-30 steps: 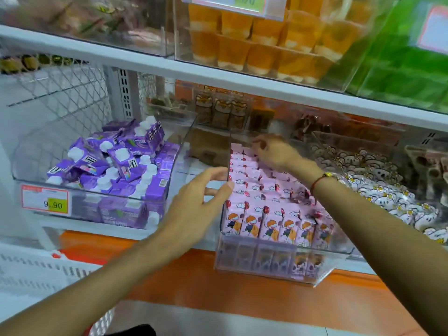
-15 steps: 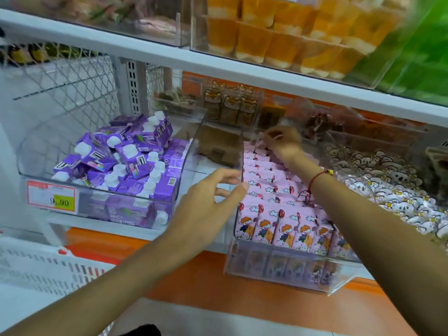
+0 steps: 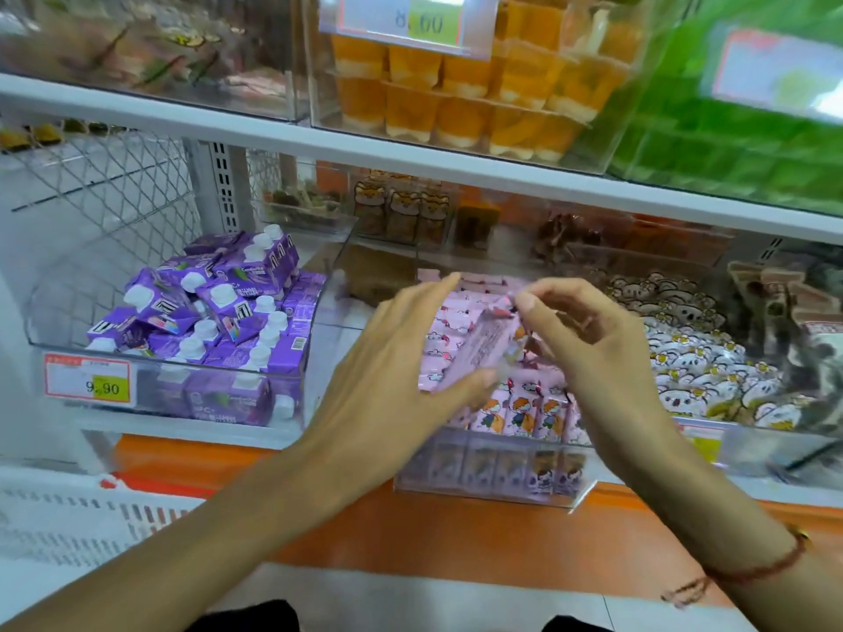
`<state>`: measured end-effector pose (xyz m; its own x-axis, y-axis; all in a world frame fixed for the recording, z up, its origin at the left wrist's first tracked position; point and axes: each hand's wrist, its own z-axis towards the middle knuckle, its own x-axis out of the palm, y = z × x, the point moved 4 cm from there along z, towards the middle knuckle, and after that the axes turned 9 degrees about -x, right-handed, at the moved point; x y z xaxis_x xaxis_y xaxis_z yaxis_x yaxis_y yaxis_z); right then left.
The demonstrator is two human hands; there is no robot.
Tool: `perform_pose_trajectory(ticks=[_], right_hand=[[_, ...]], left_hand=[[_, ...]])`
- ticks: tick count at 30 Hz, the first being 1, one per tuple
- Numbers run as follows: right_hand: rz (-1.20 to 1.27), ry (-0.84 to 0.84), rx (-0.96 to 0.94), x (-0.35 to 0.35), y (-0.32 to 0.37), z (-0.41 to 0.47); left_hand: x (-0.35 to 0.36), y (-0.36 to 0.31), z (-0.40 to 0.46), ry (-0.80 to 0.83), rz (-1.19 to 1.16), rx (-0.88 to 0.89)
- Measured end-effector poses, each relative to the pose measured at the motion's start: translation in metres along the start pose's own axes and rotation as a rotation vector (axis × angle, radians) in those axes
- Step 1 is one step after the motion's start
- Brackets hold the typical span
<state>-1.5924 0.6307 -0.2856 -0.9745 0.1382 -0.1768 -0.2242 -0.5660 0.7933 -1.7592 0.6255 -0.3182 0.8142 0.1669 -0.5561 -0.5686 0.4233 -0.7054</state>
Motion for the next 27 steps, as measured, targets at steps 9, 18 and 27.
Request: perform_pose_trajectory(ticks=[9, 18, 27], right_hand=[[0.324, 0.161, 0.123, -0.015, 0.017, -0.022], [0.311, 0.171, 0.107, -0.023, 0.012, -0.023], [-0.214, 0.011, -0.249, 0.006, 0.038, -0.032]], left_hand=[[-0.001, -0.014, -0.008, 0.004, -0.04, 0.159], [0.01, -0.018, -0.011, 0.025, 0.042, 0.219], [-0.054, -0.021, -0.02, -0.316, -0.297, -0.069]])
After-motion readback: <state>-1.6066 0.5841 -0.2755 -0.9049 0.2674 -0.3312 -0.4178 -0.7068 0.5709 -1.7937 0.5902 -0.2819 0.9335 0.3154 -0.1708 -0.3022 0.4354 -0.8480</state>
